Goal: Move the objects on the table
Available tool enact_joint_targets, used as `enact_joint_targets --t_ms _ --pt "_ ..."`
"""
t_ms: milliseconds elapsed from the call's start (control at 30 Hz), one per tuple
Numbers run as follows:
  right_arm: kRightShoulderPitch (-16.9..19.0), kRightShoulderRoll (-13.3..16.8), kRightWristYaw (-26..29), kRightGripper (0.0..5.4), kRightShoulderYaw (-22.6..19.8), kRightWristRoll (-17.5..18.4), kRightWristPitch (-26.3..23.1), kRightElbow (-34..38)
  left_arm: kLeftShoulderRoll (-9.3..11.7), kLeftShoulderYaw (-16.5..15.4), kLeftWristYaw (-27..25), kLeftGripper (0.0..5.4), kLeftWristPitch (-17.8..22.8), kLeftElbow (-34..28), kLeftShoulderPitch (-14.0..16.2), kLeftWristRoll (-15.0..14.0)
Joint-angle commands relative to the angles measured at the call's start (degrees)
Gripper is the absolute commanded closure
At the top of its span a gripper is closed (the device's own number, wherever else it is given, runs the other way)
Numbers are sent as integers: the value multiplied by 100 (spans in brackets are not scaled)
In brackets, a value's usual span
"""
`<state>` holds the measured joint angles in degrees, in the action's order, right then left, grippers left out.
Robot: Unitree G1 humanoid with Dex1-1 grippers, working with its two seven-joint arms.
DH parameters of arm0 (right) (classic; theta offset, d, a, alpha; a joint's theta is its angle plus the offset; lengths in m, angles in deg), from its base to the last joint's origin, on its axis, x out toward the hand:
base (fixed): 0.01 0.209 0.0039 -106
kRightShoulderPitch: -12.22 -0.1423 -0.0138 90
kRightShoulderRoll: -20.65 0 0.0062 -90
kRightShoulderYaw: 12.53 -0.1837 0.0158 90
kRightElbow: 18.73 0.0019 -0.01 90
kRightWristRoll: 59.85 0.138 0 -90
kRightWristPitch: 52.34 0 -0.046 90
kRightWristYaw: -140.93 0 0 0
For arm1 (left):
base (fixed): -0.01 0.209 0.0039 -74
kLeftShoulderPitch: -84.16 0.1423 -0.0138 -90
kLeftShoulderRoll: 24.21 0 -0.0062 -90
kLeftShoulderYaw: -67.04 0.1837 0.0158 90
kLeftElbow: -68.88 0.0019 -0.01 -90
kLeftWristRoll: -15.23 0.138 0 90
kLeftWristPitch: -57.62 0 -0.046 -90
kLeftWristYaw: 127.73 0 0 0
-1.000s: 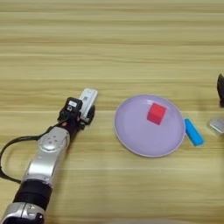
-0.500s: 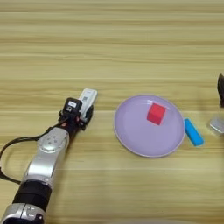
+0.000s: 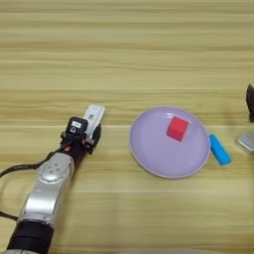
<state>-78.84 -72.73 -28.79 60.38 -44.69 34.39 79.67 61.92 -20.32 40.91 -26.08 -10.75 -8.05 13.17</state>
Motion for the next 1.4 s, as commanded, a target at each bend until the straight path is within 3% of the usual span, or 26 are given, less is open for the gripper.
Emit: enact_joint_targets --t_ms 33,333,667,1200,1400 --pt "20 13 -5 0 8 33 -86 17 -36 150 -93 255 290 -391 257 59" --pt "11 9 1 0 24 27 -89 -5 -180 447 -175 255 623 -1369 388 82" --pt "-4 -3 4 0 49 21 -70 -44 -213 572 -196 255 822 -1858 405 108" --pt "8 -9 -10 0 70 16 -78 -17 -503 1472 -373 255 1034 -2095 329 272" --pt "35 -23 -26 0 78 14 -71 9 -592 1655 -368 255 1046 -2000 233 308"
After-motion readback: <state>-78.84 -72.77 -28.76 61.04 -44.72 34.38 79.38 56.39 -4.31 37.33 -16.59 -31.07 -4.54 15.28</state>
